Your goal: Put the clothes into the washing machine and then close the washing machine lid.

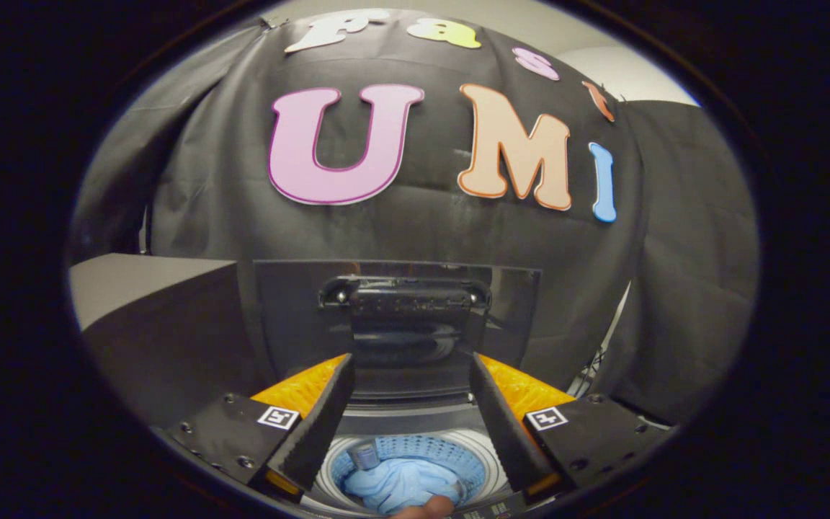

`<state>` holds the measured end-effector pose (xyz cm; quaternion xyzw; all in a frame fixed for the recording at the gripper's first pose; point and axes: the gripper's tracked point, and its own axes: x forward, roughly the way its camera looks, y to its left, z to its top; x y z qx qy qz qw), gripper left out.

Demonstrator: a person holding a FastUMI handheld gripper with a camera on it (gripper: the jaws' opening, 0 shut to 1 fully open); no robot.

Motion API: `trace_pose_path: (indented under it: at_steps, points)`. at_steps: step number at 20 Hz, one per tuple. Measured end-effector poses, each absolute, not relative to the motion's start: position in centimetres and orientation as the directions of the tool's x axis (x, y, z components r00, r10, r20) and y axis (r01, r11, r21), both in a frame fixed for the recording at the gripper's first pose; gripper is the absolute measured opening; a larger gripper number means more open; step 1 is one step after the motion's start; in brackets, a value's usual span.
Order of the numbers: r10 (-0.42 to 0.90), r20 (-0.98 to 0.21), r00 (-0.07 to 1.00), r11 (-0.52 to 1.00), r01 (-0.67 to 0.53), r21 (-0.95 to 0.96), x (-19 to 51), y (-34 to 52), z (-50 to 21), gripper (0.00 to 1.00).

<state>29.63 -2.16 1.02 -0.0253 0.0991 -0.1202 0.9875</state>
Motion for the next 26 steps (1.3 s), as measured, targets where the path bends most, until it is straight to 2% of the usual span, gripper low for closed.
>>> trace_pose_path:
  at_steps: [13, 16, 26]
  points:
    - [-0.231, -0.1, 0.968, 0.97, 0.221, -0.102, 31.1, -2.5, 7.2, 0.98]
    - [-0.241, -0.119, 0.963, 0.968, 0.229, -0.107, 32.2, -3.5, 7.1, 0.98]
    - [-0.181, -0.115, 0.977, 0.981, 0.171, -0.095, 39.8, -5.2, 8.9, 0.98]
